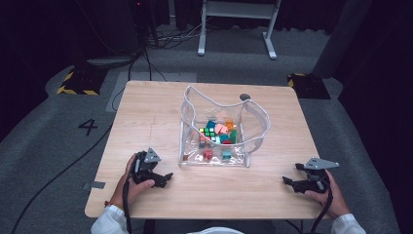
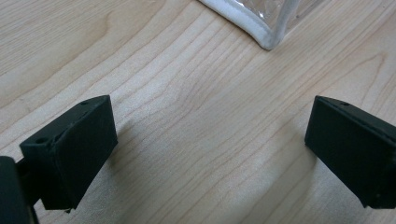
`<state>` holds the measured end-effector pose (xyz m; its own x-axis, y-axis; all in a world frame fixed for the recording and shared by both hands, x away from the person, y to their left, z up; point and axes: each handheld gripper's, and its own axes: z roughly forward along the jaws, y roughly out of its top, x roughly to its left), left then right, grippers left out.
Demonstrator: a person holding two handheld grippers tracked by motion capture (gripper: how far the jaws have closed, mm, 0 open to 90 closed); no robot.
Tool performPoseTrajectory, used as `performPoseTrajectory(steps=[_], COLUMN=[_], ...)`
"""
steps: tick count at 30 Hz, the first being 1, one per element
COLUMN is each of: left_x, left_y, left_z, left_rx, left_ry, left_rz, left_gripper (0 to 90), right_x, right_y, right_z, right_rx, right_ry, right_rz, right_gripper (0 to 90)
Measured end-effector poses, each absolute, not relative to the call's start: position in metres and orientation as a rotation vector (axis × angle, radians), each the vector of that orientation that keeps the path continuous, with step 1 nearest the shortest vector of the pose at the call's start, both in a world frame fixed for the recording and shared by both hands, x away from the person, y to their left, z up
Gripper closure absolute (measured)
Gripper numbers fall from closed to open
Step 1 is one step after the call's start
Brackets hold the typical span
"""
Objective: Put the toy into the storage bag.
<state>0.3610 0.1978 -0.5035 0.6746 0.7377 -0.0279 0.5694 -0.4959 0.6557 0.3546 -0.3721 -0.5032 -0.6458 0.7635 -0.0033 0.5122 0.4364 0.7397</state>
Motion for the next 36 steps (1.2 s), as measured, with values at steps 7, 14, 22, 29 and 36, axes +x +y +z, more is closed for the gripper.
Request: performPoseTrajectory(steps=[7,14,22,29,36], left_x=[0.3610,0.3610,0.3610,0.3611,0.3610], left_y=[0.1978,0.1979,0.1978,0.1979,0.1978], left_z=[-0.5036,-0.5035,-0.5035,-0.5035,-0.5035], left_rx=[2.241,2.242,2.242,2.243,2.242], left_ry=[1.002,1.000,1.000,1.000,1.000], left_rz=[0.339,0.339,0.340,0.339,0.339], left_gripper=[2.4,2.4,2.4,2.4,2.4], right_x=[0.3510,0.3509,0.3510,0.3517,0.3517], right_y=[-0.3742,-0.3740,-0.3739,-0.3736,-0.3736], right_z=[-0.5032,-0.5032,-0.5032,-0.5036,-0.5036], right_rx=[1.122,1.122,1.123,1.121,1.121], right_ry=[2.332,2.331,2.331,2.329,2.329], right_rz=[1.027,1.026,1.026,1.033,1.033], right_gripper=[15.7,15.6,15.6,15.6,15.6])
